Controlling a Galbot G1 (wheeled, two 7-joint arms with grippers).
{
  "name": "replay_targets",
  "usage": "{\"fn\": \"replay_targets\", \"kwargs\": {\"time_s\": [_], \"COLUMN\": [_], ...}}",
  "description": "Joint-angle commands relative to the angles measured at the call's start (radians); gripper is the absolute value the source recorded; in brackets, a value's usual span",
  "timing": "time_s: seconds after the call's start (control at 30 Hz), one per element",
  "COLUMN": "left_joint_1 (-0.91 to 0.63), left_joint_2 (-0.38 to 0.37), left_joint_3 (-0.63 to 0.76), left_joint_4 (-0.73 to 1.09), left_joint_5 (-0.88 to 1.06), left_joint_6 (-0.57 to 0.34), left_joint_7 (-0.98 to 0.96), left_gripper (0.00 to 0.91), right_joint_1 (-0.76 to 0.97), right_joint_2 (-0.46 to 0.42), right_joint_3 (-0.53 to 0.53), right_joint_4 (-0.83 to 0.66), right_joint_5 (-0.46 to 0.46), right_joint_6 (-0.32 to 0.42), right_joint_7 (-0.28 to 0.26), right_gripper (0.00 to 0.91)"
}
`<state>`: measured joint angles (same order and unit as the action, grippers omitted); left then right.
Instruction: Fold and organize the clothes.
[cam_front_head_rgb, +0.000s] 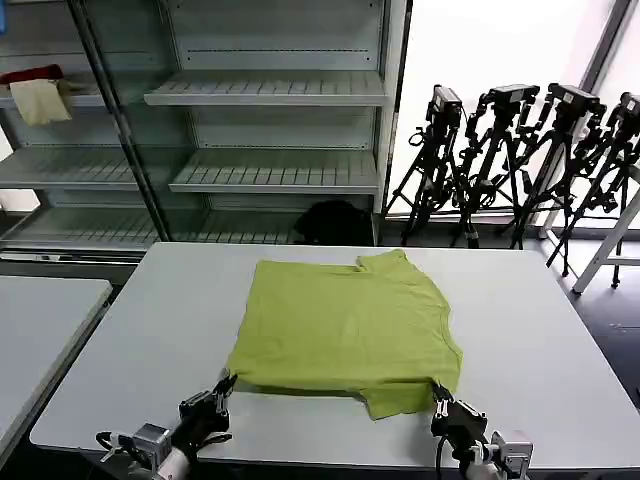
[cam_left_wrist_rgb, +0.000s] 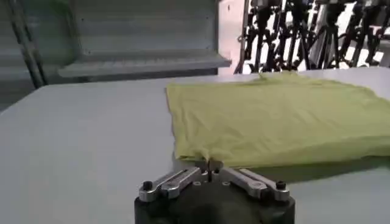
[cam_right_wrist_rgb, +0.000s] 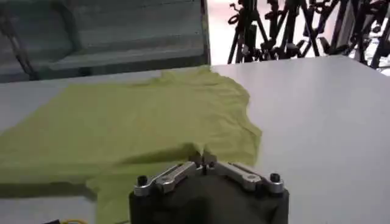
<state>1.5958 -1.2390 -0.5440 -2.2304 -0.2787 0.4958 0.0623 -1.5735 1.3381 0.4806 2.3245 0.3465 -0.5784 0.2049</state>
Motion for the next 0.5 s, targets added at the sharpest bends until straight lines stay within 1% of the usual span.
{"fn": "replay_targets", "kwargs": {"time_s": [0.03, 0.17, 0.33, 0.5], "left_joint_1": [-0.133, -0.191, -0.245, -0.29], "left_joint_2": [0.002, -0.003, -0.005, -0.017], "left_joint_3": [0.002, 0.021, 0.072, 0.112], "left_joint_4": [-0.004, 0.062, 0.128, 0.171], "left_joint_5": [-0.006, 0.008, 0.064, 0.123], "left_joint_6": [0.081, 0.083, 0.084, 0.085], "left_joint_7": [0.01, 0.008, 0.0, -0.012], "left_gripper": [0.0, 0.0, 0.0, 0.0], "right_joint_1": [0.14, 0.237, 0.301, 0.346], "right_joint_2": [0.045, 0.07, 0.067, 0.059], "right_joint_3": [-0.011, -0.018, -0.022, -0.018], "right_joint_4": [-0.048, -0.112, -0.168, -0.223], "right_joint_5": [-0.083, -0.108, -0.119, -0.123], "right_joint_6": [0.0, 0.0, 0.001, 0.0], "right_joint_7": [-0.021, -0.058, -0.071, -0.097], "right_gripper": [0.0, 0.0, 0.0, 0.0]}}
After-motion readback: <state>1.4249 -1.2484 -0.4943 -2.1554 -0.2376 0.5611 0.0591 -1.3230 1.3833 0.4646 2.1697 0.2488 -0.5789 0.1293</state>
